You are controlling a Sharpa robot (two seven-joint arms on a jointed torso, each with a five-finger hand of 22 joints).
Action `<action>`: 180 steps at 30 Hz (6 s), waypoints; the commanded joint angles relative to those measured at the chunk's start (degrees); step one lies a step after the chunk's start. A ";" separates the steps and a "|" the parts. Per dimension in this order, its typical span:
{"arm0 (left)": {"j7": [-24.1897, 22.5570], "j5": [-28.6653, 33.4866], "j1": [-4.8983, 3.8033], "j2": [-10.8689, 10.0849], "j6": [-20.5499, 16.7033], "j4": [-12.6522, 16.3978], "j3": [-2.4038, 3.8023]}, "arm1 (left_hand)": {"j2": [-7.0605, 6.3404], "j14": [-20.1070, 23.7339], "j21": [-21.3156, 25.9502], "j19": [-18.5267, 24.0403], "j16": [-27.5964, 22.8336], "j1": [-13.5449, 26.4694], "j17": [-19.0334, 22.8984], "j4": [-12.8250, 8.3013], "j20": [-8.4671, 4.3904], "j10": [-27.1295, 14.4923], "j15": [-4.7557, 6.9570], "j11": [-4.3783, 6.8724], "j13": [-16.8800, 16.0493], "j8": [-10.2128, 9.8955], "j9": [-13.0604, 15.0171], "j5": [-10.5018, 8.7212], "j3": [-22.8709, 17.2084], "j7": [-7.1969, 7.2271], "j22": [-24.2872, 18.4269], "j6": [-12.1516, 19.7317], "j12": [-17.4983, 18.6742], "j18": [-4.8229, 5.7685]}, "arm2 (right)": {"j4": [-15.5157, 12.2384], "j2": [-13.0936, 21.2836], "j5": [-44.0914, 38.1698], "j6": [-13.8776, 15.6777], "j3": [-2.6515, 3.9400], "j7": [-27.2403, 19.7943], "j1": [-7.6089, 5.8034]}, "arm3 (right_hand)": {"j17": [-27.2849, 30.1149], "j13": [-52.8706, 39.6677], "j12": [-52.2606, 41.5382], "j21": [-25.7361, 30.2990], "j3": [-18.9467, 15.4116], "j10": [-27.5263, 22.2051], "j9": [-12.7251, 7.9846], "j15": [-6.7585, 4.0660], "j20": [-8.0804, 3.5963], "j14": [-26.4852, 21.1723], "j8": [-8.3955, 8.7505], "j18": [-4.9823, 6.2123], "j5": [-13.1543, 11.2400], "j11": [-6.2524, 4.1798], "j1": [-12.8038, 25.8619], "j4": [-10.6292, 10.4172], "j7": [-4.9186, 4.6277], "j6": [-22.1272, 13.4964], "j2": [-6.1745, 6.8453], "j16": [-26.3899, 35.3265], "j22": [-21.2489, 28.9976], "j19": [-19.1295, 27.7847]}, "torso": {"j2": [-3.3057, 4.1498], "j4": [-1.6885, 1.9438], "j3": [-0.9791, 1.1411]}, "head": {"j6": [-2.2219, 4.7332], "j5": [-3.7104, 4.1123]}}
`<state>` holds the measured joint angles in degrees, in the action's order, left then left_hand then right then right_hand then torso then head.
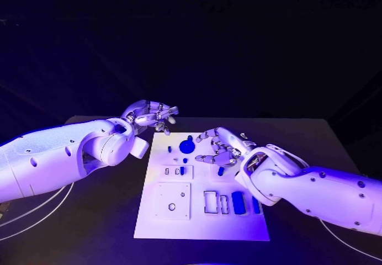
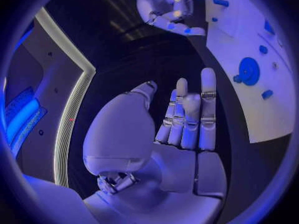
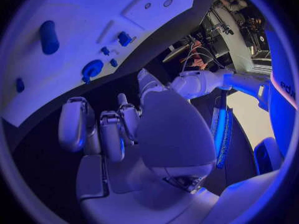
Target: Assemble the parts on the task board
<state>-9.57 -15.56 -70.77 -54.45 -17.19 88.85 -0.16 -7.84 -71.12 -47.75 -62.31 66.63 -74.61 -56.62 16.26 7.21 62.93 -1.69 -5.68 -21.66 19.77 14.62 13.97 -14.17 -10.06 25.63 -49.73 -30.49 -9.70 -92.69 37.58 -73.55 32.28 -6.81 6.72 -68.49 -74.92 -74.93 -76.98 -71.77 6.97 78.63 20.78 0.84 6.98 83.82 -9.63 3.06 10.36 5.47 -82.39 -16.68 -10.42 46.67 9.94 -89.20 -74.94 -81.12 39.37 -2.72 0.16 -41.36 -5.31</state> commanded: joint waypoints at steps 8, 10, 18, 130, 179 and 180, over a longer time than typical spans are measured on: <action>26.45 -31.86 -0.05 1.18 15.37 -1.12 0.00 | 2.47 -11.02 -22.17 -5.84 13.77 7.82 -16.92 0.67 -2.03 -3.12 2.56 3.12 -14.87 14.96 10.05 0.15 3.04 3.43 25.49 0.58 -20.93 2.21 | -4.77 11.50 22.45 -1.25 0.53 -9.90 -3.86 | -12.50 -1.37 0.31 0.62 0.01 -0.62 -0.12 0.31 0.07 5.50 0.42 1.20 3.45 -0.02 -0.46 0.01 0.02 0.60 -0.44 0.36 -3.15 0.53 | -0.93 -0.61 0.34 | -0.54 -0.82; 29.26 -34.90 -0.05 1.58 18.24 -1.18 0.00 | 2.84 -11.46 -23.34 -6.41 14.09 8.84 -17.44 0.74 -2.28 -2.53 2.82 3.38 -16.33 16.31 11.33 0.04 3.35 3.71 27.08 0.75 -22.39 2.46 | -4.73 12.94 24.70 -1.31 0.57 -9.94 -4.40 | -12.41 -1.34 0.33 0.63 0.09 -0.63 -0.13 0.29 0.06 5.48 0.44 1.20 3.79 -0.04 -0.41 0.04 0.04 0.68 -0.58 0.41 -3.17 0.52 | -1.00 -0.67 0.41 | -0.56 -0.89; 35.74 -42.51 -0.10 3.93 25.75 -2.08 -0.27 | 3.14 -11.90 -24.51 -6.84 14.35 10.04 -17.91 0.68 -2.57 -1.88 3.14 3.74 -18.04 18.09 13.23 -0.19 3.80 4.09 28.62 1.11 -23.98 2.68 | -3.60 15.72 28.94 -1.69 0.65 -9.45 -5.42 | -12.24 -1.27 0.36 0.92 0.32 -0.65 -0.16 0.24 0.01 5.43 0.53 1.25 4.84 -0.10 -0.43 0.10 0.08 0.83 -0.72 0.50 -3.03 0.61 | -1.08 -0.55 0.74 | -1.31 -1.10; 38.08 -43.26 -0.23 11.74 33.03 -6.70 -2.78 | -1.16 -12.57 -27.50 -6.75 14.34 0.75 -18.89 -3.90 -2.92 -0.49 3.77 4.17 -20.08 20.62 22.55 0.52 -32.79 4.47 32.11 3.09 -24.37 3.06 | 1.00 14.06 28.14 -3.59 0.72 -7.46 -6.03 | -11.80 -1.32 0.25 1.56 0.90 -0.50 -0.09 0.13 -0.08 5.31 0.37 1.37 5.90 -0.25 -0.26 0.12 0.24 1.64 -1.19 0.72 -2.73 0.84 | -0.88 -0.49 0.73 | -2.79 -0.29; 38.24 -49.64 0.74 7.42 12.78 0.07 -4.30 | -5.19 -18.88 -34.05 -14.13 23.37 17.08 -33.38 -18.45 -5.40 10.80 6.41 7.26 -31.56 24.54 26.30 16.77 -45.67 7.40 43.03 -2.89 -34.02 5.03 | 1.45 14.36 28.23 -4.38 0.59 -7.22 -5.65 | -11.68 -1.26 0.28 1.72 1.07 -0.50 -0.06 0.04 -0.14 5.28 0.27 1.40 6.24 -0.34 -0.14 0.15 0.33 1.99 -1.16 0.79 -2.67 0.88 | -1.11 -0.28 1.02 | -4.29 -0.84; 38.25 -49.74 0.88 7.26 12.36 0.23 -4.33 | -5.20 -18.88 -34.12 -14.23 23.37 17.14 -33.38 -18.50 -5.42 10.86 6.42 7.28 -31.64 24.58 26.30 16.81 -45.73 7.42 43.18 -2.92 -34.09 5.06 | 1.46 14.38 28.23 -4.39 0.59 -7.22 -5.64 | -11.68 -1.26 0.28 1.72 1.07 -0.50 -0.06 0.04 -0.14 5.28 0.27 1.40 6.24 -0.34 -0.14 0.15 0.33 1.99 -1.16 0.79 -2.67 0.88 | -1.15 -0.28 1.08 | -4.34 -0.80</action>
<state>28.71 -62.60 -70.02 -47.08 -0.88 88.72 -4.48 -12.94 -83.95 -81.60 -76.28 89.66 -57.86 -74.95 12.63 1.75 73.38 4.30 1.63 -53.27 44.18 41.00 30.61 -45.46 -3.08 68.75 -51.74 -64.36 -5.68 -91.27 51.91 -45.04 28.51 -6.23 -0.35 -74.19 -74.95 -74.90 -76.70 -70.43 7.78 78.10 20.71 0.82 6.78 83.83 -9.41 3.96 16.43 5.34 -82.49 -16.52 -10.08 48.26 9.34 -88.67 -74.95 -80.52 38.32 -3.03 1.10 -45.55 -6.16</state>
